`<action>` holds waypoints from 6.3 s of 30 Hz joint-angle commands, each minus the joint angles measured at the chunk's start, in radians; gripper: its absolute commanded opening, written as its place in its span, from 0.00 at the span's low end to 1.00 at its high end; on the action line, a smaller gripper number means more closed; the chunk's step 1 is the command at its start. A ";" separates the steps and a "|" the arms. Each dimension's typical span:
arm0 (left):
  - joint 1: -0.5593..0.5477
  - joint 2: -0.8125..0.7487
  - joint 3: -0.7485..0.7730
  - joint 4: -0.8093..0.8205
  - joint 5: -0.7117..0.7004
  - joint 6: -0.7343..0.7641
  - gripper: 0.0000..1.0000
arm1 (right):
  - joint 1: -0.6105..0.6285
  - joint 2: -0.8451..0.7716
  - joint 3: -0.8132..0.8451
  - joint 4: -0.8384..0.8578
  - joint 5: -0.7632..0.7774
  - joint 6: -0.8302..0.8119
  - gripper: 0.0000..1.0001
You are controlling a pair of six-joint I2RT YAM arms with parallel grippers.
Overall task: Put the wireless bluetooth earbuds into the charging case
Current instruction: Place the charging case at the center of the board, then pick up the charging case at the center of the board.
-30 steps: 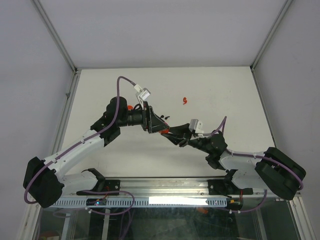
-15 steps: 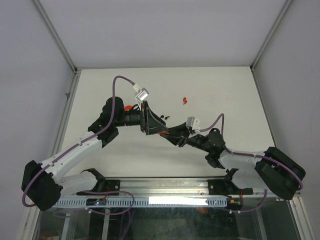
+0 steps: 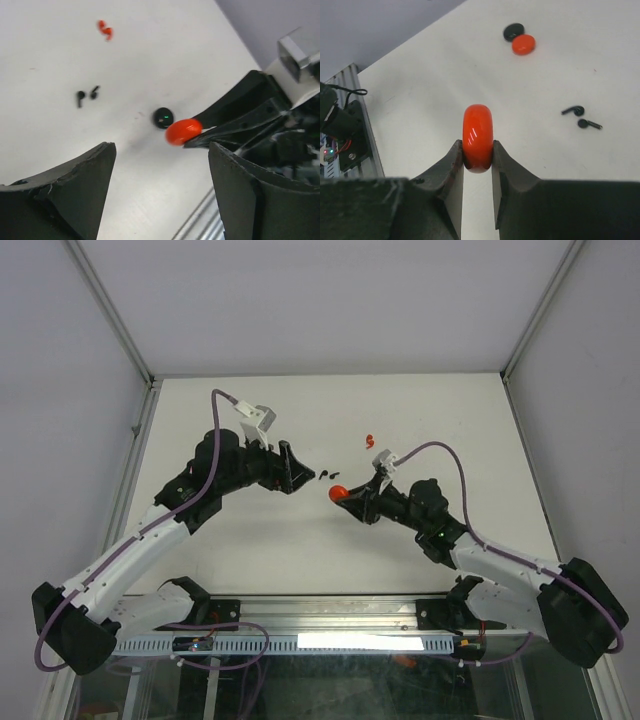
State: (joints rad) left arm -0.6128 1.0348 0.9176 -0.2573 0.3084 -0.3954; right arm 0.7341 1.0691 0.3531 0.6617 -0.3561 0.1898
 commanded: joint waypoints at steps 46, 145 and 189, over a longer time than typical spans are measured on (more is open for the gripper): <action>0.264 0.070 -0.034 -0.186 -0.531 0.073 0.99 | -0.501 -0.129 0.148 -0.925 0.198 0.280 0.99; -0.166 0.197 -0.025 0.086 -0.284 0.953 0.38 | -0.462 -0.087 0.409 -0.733 -0.322 0.178 0.90; -0.292 0.021 -0.116 0.086 -0.122 1.145 0.38 | -0.041 0.285 0.595 -0.528 -0.288 0.143 0.17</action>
State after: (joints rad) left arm -0.8913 1.0893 0.7956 -0.2165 0.1390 0.7448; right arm 0.6849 1.3563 0.8955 0.0921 -0.6277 0.3569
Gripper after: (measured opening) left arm 0.504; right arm 0.267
